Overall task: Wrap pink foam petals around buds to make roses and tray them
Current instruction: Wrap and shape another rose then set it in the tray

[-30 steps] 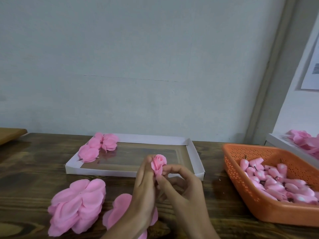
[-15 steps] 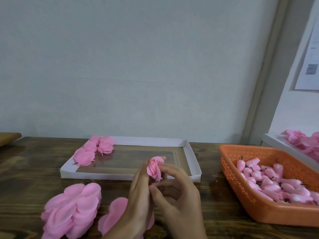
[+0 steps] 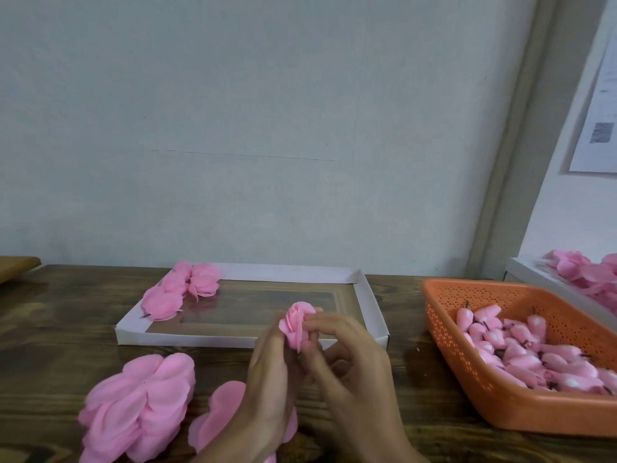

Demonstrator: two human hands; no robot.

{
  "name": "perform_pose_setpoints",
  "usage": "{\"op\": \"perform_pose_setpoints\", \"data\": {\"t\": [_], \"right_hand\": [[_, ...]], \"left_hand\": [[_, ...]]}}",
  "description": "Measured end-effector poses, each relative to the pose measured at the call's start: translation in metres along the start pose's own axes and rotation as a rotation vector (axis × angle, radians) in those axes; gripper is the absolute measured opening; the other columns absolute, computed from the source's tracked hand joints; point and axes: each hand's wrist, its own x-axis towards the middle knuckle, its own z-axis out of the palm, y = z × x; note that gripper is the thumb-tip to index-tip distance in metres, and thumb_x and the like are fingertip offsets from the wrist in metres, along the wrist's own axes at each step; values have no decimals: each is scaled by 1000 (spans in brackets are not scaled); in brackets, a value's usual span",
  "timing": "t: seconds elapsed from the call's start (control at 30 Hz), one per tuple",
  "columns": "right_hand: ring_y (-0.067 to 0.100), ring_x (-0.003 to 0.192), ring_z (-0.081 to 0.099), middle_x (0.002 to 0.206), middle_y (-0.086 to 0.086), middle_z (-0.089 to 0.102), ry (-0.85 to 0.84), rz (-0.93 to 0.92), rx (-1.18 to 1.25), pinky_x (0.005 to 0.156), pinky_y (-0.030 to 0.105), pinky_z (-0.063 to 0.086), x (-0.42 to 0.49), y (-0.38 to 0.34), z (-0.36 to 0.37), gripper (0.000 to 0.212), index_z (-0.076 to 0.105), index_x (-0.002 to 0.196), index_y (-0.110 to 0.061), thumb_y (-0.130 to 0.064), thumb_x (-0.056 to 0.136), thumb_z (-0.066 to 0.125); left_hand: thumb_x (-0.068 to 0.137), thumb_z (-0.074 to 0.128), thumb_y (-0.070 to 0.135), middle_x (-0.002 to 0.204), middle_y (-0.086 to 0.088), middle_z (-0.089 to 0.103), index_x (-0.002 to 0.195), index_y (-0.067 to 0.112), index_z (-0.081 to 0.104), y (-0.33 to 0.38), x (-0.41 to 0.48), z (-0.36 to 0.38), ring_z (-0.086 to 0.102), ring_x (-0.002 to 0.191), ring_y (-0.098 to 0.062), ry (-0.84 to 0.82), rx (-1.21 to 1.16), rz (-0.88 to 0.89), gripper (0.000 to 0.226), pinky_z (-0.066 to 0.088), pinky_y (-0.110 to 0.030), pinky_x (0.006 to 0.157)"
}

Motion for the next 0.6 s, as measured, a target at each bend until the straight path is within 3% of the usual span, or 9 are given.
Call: {"op": "perform_pose_setpoints", "data": {"t": [0.1,0.17,0.23,0.3,0.33,0.4,0.47,0.5,0.6], "right_hand": [[21,62,67,105,-12,73,15,-14,-12,53,45,56,3,2,-3,25,75,98,-34,-15,84,84],[22,61,69,98,-8,74,27,-12,17,53,47,56,4,4,-5,22,74,94,-33,-20,81,85],[24,60,70,92,-6,74,29,-12,49,52,50,56,8,6,-9,22,74,93,-30,-19,81,87],[23,61,70,97,-5,73,23,-48,46,49,50,56,11,6,-12,23,74,92,-28,-15,80,89],[23,62,69,99,-5,72,21,-67,43,49,48,56,12,5,-13,23,75,92,-27,-14,80,90],[21,65,66,97,-5,69,8,-89,54,51,43,56,16,4,-17,22,75,92,-27,-17,78,89],[21,75,63,96,-5,66,-23,-93,47,59,35,54,21,4,-22,19,76,89,-25,-20,76,88],[21,82,61,97,-6,64,-48,-81,45,64,31,52,23,5,-26,19,77,89,-25,-21,75,89],[20,105,59,109,-1,59,-132,-26,43,78,22,48,29,7,-36,12,81,87,-29,-26,77,87]], "left_hand": [[100,52,28,84,-6,43,92,12,60,9,-4,11,42,80,-27,-71,-47,43,20,38,-40,76],[95,57,41,87,-14,36,94,10,60,10,-4,11,35,84,-37,-90,-34,36,30,32,-49,82],[90,58,54,99,-18,51,104,9,69,6,-3,6,45,95,-41,-136,-51,-11,48,34,-56,91],[88,55,69,129,-20,66,125,16,72,5,-6,2,59,123,-40,-198,-56,-35,67,34,-59,111],[85,59,73,134,-23,65,130,17,71,6,-7,1,59,126,-36,-239,-53,-22,73,35,-56,112],[77,72,76,115,-24,63,119,12,71,11,-8,2,57,104,-32,-293,11,30,77,43,-45,90],[75,81,67,90,-16,53,107,-2,61,14,-7,0,50,79,-25,-355,103,77,79,42,-32,68],[74,87,57,83,-14,52,108,-6,57,14,-7,-1,52,73,-20,-378,141,87,77,44,-28,63],[72,86,19,84,-2,69,114,6,65,13,-8,-5,68,85,-15,-414,222,61,49,54,-22,73]]}}
